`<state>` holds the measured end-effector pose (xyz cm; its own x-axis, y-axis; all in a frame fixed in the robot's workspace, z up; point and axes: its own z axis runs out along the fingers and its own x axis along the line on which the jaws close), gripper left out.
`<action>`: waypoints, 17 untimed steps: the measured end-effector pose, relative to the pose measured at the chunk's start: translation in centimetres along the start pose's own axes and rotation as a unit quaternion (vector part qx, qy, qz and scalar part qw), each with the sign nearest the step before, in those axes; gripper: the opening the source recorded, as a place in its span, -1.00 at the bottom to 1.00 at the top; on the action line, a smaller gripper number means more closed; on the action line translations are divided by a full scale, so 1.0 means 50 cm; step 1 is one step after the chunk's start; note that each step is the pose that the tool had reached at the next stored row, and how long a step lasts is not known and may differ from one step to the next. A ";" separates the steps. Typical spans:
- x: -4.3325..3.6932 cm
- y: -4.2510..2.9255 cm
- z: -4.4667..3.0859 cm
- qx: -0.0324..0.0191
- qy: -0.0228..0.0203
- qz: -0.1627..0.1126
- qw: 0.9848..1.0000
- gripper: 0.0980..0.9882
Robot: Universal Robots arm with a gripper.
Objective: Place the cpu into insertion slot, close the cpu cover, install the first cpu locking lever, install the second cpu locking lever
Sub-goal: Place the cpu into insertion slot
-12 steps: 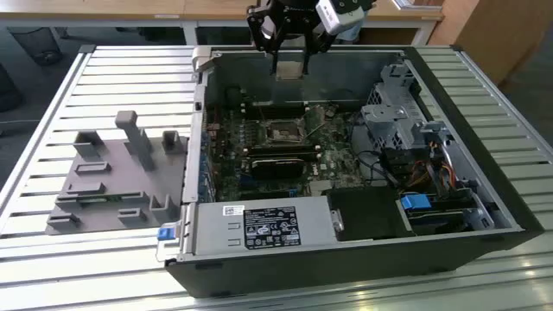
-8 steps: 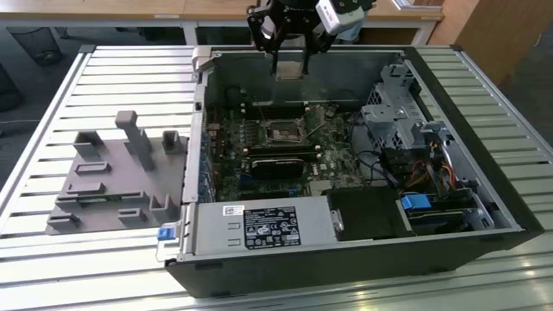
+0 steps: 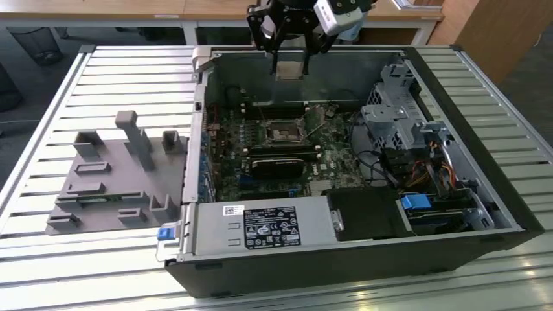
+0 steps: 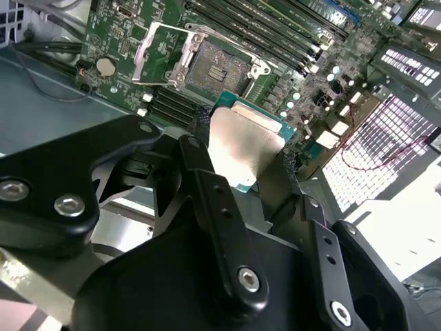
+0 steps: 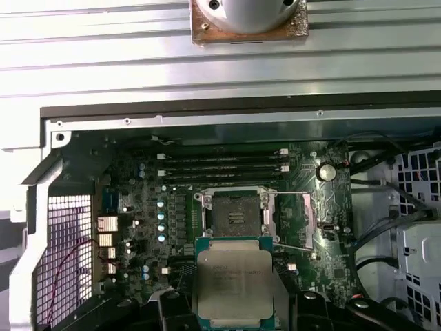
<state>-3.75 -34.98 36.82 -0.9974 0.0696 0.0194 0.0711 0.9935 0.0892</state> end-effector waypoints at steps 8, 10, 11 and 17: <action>0.000 0.000 0.001 -0.001 -0.003 0.036 0.999 -0.04; 0.000 0.000 0.001 -0.001 -0.004 0.049 0.999 -0.04; 0.000 0.000 0.001 -0.001 -0.005 0.055 0.998 -0.04; 0.000 0.001 0.002 -0.002 -0.008 0.091 0.996 -0.04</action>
<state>-3.77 -34.92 36.75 -0.9682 0.2495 0.0193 0.2502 0.9641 0.0892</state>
